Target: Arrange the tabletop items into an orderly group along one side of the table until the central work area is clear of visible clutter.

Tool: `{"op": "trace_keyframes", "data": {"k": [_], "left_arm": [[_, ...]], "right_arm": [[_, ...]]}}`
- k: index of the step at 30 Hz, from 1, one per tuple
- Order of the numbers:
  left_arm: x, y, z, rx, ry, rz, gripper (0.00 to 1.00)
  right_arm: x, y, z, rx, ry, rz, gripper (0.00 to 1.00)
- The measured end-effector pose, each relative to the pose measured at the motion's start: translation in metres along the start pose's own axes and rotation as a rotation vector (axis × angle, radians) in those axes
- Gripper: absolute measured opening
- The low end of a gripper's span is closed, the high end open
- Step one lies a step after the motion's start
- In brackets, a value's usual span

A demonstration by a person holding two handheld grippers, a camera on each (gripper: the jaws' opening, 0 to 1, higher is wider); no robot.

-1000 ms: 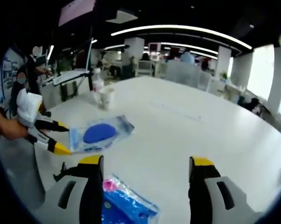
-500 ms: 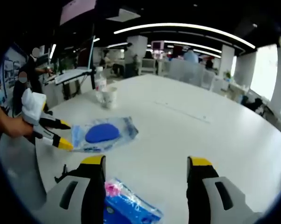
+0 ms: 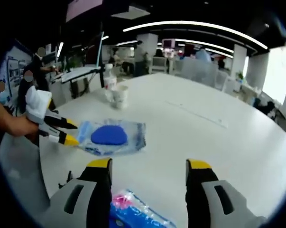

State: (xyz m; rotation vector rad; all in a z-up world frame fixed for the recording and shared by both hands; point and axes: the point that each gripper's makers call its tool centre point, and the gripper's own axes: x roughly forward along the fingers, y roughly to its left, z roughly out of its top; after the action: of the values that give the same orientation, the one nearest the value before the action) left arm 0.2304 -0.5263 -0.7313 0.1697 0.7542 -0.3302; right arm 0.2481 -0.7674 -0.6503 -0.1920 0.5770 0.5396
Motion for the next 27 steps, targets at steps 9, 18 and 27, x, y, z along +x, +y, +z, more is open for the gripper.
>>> {"op": "trace_keyframes", "data": {"k": [9,18,27], "left_arm": [[0.006,-0.002,0.001,-0.046,0.006,-0.025,0.29],[0.009,-0.006,0.000,-0.016,0.021,-0.073,0.19],[0.012,-0.009,0.001,0.049,0.029,-0.174,0.07]], "right_arm": [[0.015,0.010,0.003,-0.001,0.016,0.045,0.48],[0.029,0.017,0.002,-0.011,0.047,0.077,0.41],[0.042,0.021,0.000,0.006,0.068,0.093,0.38]]}}
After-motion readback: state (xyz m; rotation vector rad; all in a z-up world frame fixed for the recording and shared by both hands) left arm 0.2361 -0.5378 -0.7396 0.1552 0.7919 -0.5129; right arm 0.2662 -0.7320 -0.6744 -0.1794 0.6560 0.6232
